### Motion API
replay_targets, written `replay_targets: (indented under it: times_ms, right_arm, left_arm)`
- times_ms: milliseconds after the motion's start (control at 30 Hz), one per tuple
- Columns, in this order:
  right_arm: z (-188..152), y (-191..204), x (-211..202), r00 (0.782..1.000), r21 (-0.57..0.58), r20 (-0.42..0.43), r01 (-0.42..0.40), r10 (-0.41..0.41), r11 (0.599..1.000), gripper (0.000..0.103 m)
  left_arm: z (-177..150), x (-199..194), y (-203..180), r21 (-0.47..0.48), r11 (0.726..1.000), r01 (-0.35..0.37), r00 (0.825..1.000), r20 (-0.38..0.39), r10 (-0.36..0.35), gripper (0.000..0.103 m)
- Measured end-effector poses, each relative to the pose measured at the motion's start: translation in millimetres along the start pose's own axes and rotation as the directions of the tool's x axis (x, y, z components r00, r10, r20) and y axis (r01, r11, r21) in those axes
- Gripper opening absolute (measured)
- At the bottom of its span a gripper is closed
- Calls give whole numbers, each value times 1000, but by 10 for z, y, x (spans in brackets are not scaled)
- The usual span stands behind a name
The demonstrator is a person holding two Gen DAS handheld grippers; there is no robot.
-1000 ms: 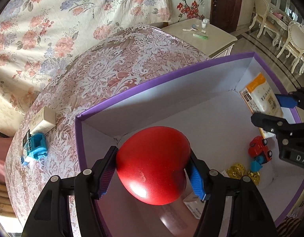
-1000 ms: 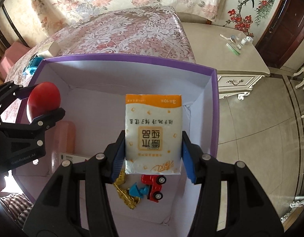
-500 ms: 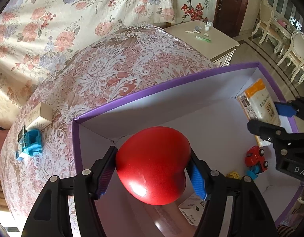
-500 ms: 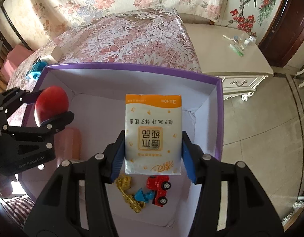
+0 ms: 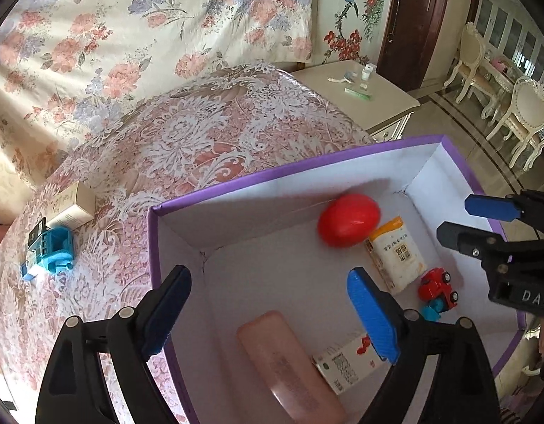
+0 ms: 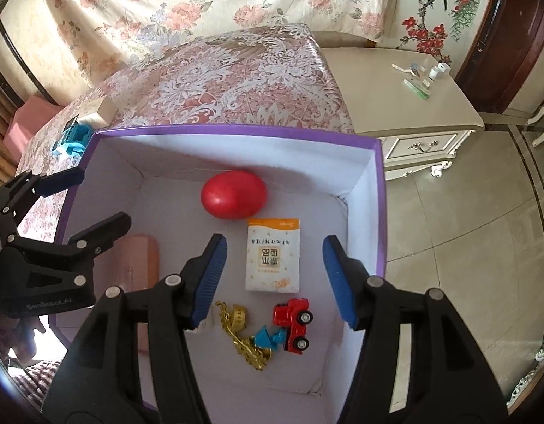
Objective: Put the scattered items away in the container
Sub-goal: 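Withdraw both tools from the box toward the remaining boxes and dispenser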
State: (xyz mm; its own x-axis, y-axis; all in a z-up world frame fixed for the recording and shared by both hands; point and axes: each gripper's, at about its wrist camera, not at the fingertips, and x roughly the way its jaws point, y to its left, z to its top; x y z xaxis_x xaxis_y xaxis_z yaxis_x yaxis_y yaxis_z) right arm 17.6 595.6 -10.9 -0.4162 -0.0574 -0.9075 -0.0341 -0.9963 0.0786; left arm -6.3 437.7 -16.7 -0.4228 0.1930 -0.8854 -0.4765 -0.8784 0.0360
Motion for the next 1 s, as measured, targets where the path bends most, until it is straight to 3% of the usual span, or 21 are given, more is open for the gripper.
replay_targets:
  times_ms: [233, 633, 1000]
  right_arm:
    - [-114, -41, -40, 1000, 47, -15, 0, 0, 999, 60]
    - [-236, 268, -171, 1000, 33, -12, -14, 15, 999, 62]
    - [-210, 913, -259, 999, -34, -3, -38, 38, 999, 63]
  left_arm:
    - [-143, -142, 50, -12, 1000, 19, 1000, 21, -19, 91]
    - [-403, -533, 348, -76, 997, 23, 995, 102, -15, 91]
    - [-749, -762, 1064, -207, 978, 3, 992, 123, 22, 91]
